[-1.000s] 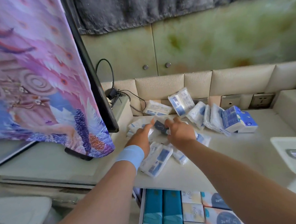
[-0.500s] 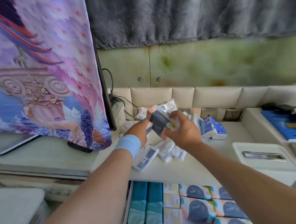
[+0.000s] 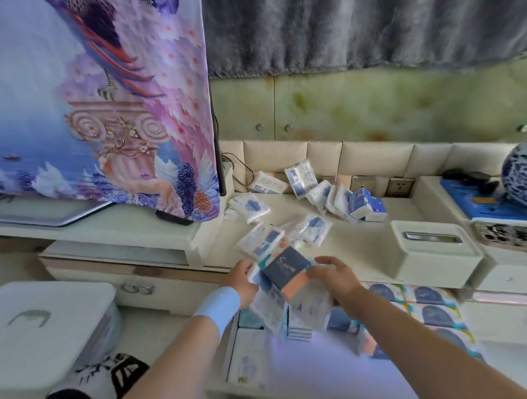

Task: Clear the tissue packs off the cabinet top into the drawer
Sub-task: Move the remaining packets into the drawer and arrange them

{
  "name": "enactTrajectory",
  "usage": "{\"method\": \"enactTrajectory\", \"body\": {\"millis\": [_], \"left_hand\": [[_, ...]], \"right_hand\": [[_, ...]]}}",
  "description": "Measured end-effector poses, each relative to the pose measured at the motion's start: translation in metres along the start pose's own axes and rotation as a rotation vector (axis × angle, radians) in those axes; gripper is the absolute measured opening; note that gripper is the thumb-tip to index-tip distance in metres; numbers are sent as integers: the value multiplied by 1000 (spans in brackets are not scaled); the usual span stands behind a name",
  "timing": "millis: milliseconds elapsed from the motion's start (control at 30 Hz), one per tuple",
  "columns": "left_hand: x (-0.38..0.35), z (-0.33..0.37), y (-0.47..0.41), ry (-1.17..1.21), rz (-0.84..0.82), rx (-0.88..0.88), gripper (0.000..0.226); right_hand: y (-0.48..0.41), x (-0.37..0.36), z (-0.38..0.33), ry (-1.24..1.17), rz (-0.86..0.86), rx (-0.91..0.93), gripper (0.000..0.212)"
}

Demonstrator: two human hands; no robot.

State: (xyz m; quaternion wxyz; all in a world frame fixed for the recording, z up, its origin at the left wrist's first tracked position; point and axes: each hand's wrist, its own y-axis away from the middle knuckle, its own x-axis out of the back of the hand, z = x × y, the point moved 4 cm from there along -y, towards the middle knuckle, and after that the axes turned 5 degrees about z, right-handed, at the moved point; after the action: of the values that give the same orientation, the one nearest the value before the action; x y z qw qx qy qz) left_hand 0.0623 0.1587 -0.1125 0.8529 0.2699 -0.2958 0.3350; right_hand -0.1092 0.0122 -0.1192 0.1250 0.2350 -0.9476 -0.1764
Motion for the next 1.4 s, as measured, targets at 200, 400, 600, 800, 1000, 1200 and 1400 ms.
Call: {"method": "enactTrajectory", "body": {"millis": [200,400,600,800,1000,1200,1400], "left_hand": [[-30,-30,-4,15,60,87,57],[-40,5,-6,171,-44,44,53],[-32,-4,-11,700,-125,264,43],[7,-17,-18,858,91,298,22],[24,-13,-6,878,7,40,31],[21,9,0,655,-65,-217,56],[11,31,4,584,-131,-246,57]], "right_hand": [[17,17,32,-28,-21,-98,31],[15,20,38,7,-134,-119,41],[6,-7,43,-184,-251,-187,44],[-12,-33,51,-325,-107,-255,37],[-10,-41,52,458,75,96,63],[-11,-31,39,416,41,83,59],[3,3,0,153,-45,141,43]]}}
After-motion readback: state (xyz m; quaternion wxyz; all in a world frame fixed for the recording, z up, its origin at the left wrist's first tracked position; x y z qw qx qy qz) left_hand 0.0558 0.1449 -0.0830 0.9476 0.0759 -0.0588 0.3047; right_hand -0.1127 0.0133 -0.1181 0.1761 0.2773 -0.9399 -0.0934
